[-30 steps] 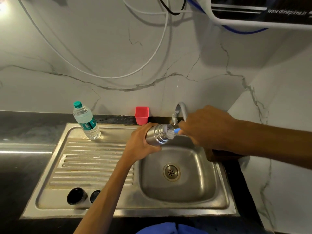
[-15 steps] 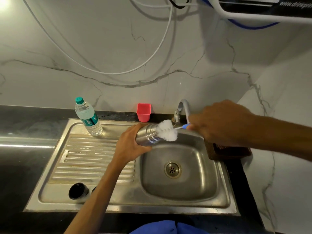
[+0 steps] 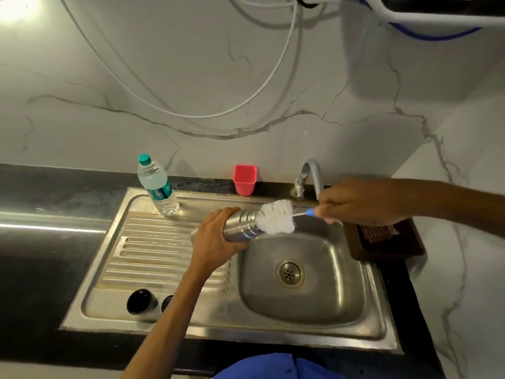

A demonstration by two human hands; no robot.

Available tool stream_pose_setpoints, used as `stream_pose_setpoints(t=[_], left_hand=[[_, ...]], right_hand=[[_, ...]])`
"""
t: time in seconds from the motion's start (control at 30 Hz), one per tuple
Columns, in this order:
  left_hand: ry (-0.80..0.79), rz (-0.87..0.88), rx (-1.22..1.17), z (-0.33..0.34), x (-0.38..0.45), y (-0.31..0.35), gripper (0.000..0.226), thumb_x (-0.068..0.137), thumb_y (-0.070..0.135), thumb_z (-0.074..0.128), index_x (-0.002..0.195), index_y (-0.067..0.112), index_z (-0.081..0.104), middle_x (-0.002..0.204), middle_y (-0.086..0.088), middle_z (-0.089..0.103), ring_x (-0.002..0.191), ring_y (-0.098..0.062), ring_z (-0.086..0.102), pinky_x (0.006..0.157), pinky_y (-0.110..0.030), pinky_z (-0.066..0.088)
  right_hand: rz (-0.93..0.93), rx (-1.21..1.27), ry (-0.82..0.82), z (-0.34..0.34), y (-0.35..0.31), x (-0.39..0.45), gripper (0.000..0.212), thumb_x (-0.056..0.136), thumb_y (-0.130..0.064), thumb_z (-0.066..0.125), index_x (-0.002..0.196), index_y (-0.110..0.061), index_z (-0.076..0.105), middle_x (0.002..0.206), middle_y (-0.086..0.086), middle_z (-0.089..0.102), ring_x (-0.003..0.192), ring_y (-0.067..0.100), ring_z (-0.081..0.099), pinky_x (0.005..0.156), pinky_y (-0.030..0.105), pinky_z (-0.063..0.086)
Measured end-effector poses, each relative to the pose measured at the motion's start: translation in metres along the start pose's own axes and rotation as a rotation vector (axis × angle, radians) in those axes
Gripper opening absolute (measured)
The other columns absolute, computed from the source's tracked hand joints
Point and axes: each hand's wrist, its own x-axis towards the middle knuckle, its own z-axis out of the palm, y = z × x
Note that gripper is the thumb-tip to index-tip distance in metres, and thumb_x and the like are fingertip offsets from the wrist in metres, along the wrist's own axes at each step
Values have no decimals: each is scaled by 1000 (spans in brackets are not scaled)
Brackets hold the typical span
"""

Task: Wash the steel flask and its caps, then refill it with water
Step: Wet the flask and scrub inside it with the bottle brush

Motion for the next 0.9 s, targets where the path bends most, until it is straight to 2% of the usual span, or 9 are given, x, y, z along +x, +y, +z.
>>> stream_pose_setpoints(t=[0.1, 0.17, 0.27, 0.43, 0.53, 0.6, 0.7, 0.77, 0.9], left_hand=[[-54, -5, -42, 9, 0, 5, 73, 57, 42, 91, 122, 34, 61, 108, 16, 66, 92, -9, 60, 76, -33, 52], [-73, -18, -106, 14, 1, 9, 73, 55, 36, 93, 120, 35, 62, 104, 17, 67, 85, -4, 62, 72, -25, 48], [-38, -44, -177, 22, 0, 12, 70, 55, 31, 93, 118, 35, 62, 98, 17, 69, 81, -2, 65, 68, -19, 46], [53, 42, -99, 18, 9, 24, 71, 61, 39, 94, 124, 30, 62, 109, 11, 68, 95, -13, 62, 76, -31, 50], [10, 90, 17, 3, 17, 15, 73, 62, 45, 92, 127, 30, 62, 111, 12, 68, 95, -11, 59, 76, -33, 50], [-24, 12, 3, -8, 16, -6, 75, 60, 41, 93, 127, 29, 62, 109, 12, 68, 92, -11, 61, 73, -33, 52], [-31, -24, -5, -17, 8, -27, 75, 56, 31, 97, 123, 29, 64, 106, 13, 67, 89, -13, 62, 73, -34, 50], [-13, 0, 0, -15, 7, -23, 71, 55, 29, 97, 118, 28, 65, 103, 14, 66, 88, -12, 58, 71, -32, 46], [-21, 4, -32, -5, 9, -11, 67, 55, 37, 91, 115, 28, 64, 101, 15, 65, 87, -8, 55, 71, -31, 47]], right_hand=[[67, -134, -30, -1, -14, -5, 20, 106, -33, 51, 119, -22, 41, 78, -6, 53, 59, 14, 55, 63, 33, 56], [-38, -437, 112, 7, -24, 0, 20, 98, -9, 54, 115, -15, 45, 76, 1, 49, 49, 16, 42, 45, 34, 42], [-81, -701, 310, 17, -22, 8, 16, 90, 5, 50, 101, -6, 53, 70, 8, 48, 52, 19, 38, 48, 33, 27], [142, -362, 147, 27, -46, 33, 28, 100, -14, 53, 127, -15, 46, 99, 5, 61, 69, 19, 55, 60, 34, 36], [115, -336, 205, 23, -30, 34, 14, 92, -13, 61, 100, -17, 51, 65, -5, 48, 46, 9, 30, 46, 27, 19], [14, -585, 339, 14, -18, 19, 11, 87, -7, 63, 87, -17, 57, 57, -4, 44, 43, 10, 24, 50, 29, 4], [-54, -799, 388, 19, -6, -6, 27, 93, 3, 38, 98, -7, 63, 66, 6, 45, 51, 20, 40, 47, 31, 26], [-74, -776, 388, 23, -4, -9, 26, 93, 4, 36, 100, -3, 61, 67, 9, 33, 52, 23, 32, 41, 34, 38], [10, -852, 470, 28, -9, 4, 29, 108, -11, 37, 82, -16, 49, 63, 4, 34, 58, 22, 24, 57, 38, 28]])
